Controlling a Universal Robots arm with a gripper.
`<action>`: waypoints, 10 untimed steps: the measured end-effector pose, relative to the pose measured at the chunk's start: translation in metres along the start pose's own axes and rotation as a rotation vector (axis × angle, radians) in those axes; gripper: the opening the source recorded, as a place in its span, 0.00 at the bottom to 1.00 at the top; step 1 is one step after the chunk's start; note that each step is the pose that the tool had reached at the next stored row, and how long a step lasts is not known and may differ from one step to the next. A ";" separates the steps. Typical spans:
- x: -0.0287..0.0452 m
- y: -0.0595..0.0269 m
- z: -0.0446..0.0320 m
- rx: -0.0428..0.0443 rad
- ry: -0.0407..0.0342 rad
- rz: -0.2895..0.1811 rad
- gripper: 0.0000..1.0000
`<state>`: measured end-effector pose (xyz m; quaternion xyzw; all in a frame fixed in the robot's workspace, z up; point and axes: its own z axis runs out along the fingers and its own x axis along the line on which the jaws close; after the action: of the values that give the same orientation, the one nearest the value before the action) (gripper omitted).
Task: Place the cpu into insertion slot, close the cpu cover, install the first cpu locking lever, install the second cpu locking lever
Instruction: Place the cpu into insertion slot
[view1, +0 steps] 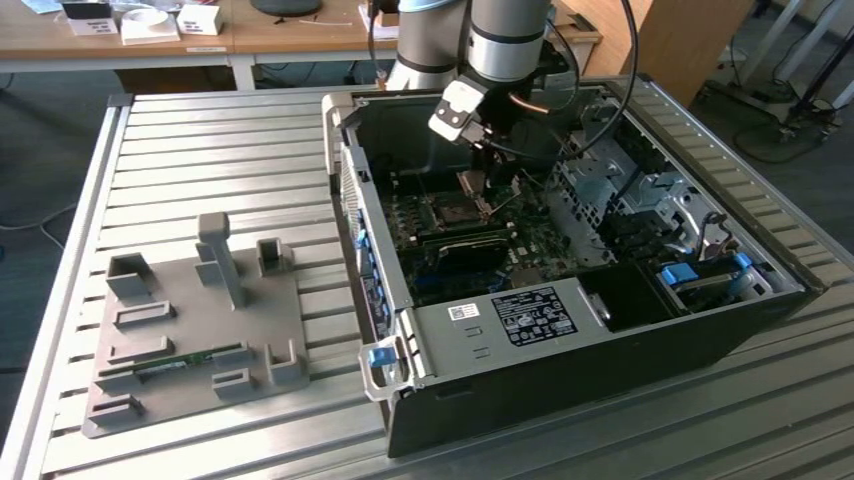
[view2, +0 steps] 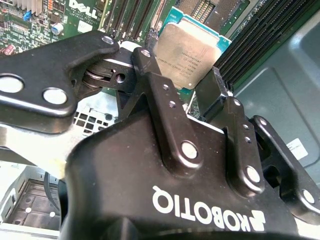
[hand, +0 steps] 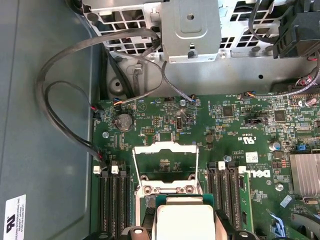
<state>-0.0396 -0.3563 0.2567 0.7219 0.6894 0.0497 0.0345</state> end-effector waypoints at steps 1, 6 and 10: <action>0.0000 -0.0001 0.0005 -0.0001 0.0002 0.000 0.54; -0.0002 -0.0006 0.0050 0.0000 0.0000 0.000 0.54; -0.0002 -0.0007 0.0056 0.0000 0.0000 0.000 0.54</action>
<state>-0.0396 -0.3564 0.2510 0.7219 0.6894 0.0497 0.0345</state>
